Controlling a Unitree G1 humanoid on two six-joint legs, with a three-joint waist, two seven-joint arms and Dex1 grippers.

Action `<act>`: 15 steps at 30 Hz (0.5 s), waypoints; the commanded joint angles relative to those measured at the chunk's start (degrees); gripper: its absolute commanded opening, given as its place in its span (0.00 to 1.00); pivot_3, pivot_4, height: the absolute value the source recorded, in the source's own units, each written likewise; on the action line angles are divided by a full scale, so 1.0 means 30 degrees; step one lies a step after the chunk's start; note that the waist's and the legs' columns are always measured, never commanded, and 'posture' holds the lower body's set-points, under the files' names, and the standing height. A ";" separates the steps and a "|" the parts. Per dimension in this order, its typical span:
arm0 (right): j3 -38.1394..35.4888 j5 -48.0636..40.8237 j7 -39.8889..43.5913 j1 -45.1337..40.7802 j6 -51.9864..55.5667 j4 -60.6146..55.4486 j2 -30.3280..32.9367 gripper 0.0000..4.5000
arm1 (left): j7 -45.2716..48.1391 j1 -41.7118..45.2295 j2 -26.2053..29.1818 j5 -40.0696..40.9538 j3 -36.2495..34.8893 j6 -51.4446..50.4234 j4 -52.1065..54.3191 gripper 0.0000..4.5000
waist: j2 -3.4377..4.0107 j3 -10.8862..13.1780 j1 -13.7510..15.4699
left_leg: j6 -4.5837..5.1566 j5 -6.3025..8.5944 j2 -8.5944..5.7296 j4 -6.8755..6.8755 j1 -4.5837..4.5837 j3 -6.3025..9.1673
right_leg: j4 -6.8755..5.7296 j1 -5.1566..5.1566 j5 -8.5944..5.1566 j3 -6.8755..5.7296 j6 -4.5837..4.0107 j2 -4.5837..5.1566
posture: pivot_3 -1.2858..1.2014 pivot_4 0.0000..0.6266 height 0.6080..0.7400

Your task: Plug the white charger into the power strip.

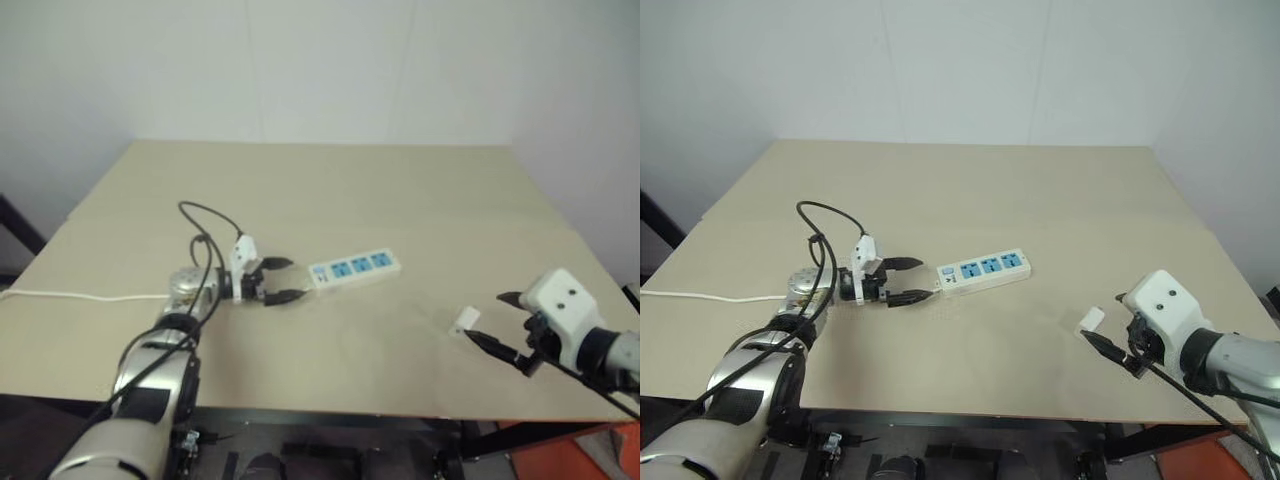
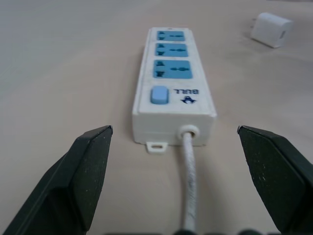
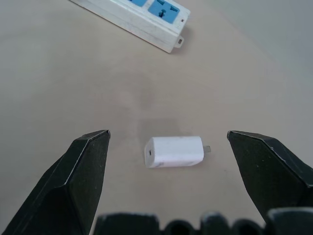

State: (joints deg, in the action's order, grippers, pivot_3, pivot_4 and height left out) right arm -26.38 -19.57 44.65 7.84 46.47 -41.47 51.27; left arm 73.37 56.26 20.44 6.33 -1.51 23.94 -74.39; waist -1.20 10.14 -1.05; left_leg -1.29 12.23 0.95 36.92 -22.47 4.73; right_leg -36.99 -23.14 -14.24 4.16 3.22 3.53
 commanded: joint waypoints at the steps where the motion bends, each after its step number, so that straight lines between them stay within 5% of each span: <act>1: -0.1175 -0.0316 -0.0505 0.0290 0.0388 -0.1288 -0.0184 1.00 | -0.0976 0.0660 -0.0411 -0.0789 -0.0095 0.0334 -0.0356 0.99 | -0.0001 0.0000 0.0016 | 0.0000 0.0000 0.0000 0.0000 -0.0002 0.0000 | 0.0001 0.0000 0.0000 0.0000 0.0000 0.0000 | 0.52 0.24 1.00; 15: -0.0239 -0.0761 -0.2104 0.0516 0.1832 -0.2774 -0.0407 1.00 | -0.0951 0.1509 -0.0009 -0.4693 0.2089 -0.3416 -0.0760 0.95 | -0.0013 -0.0002 -0.0020 | 0.0000 0.0000 -0.0003 -0.0002 0.0006 0.0002 | -0.0004 0.0007 -0.0002 -0.0001 0.0003 -0.0003 | 0.52 0.24 1.00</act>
State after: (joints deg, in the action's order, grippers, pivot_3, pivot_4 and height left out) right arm -26.36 -20.92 38.67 9.80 50.94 -47.88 49.85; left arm 70.44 60.80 19.37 -5.88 3.65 14.94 -76.71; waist -1.23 10.13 -1.11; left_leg -1.29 12.23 0.95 36.91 -22.41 4.74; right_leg -37.01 -23.09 -14.25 4.17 3.23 3.52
